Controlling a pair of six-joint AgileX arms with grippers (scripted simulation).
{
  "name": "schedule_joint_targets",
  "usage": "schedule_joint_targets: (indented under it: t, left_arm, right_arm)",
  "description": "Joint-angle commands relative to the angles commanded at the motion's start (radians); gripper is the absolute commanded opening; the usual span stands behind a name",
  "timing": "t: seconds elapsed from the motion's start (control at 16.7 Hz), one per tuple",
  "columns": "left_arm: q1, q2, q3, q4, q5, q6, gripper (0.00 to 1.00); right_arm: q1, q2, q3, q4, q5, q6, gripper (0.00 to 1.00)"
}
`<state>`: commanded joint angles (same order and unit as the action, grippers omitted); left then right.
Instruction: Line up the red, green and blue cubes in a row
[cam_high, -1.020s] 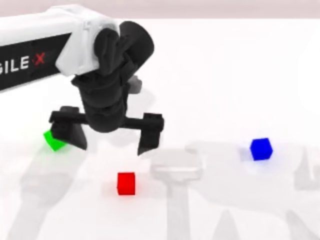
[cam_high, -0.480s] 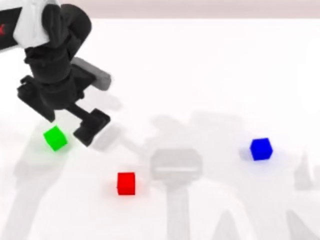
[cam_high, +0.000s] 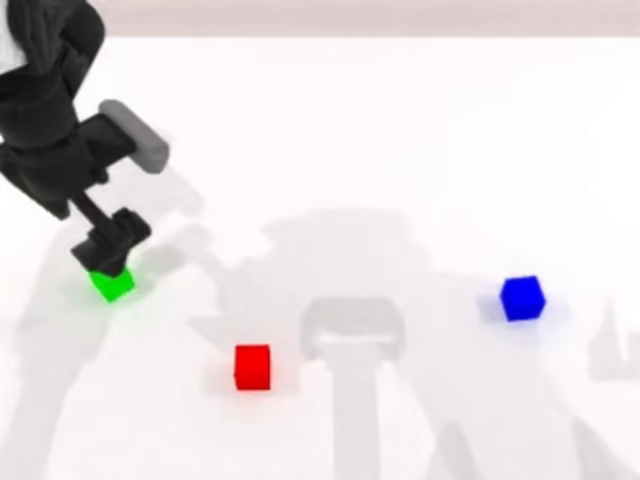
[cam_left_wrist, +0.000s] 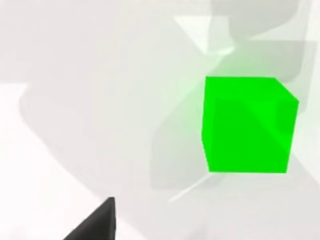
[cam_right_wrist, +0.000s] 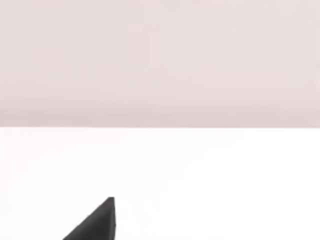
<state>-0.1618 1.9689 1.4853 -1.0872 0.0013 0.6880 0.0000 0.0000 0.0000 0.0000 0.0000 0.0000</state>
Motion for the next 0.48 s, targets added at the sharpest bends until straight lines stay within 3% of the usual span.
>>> schedule_joint_targets:
  t: [0.48]
  left_arm:
    - [-0.002,0.027,-0.041,0.067,0.0,-0.002,1.0]
  right_arm:
    - [0.0,0.0,0.0,0.0,0.0,0.0,1.0]
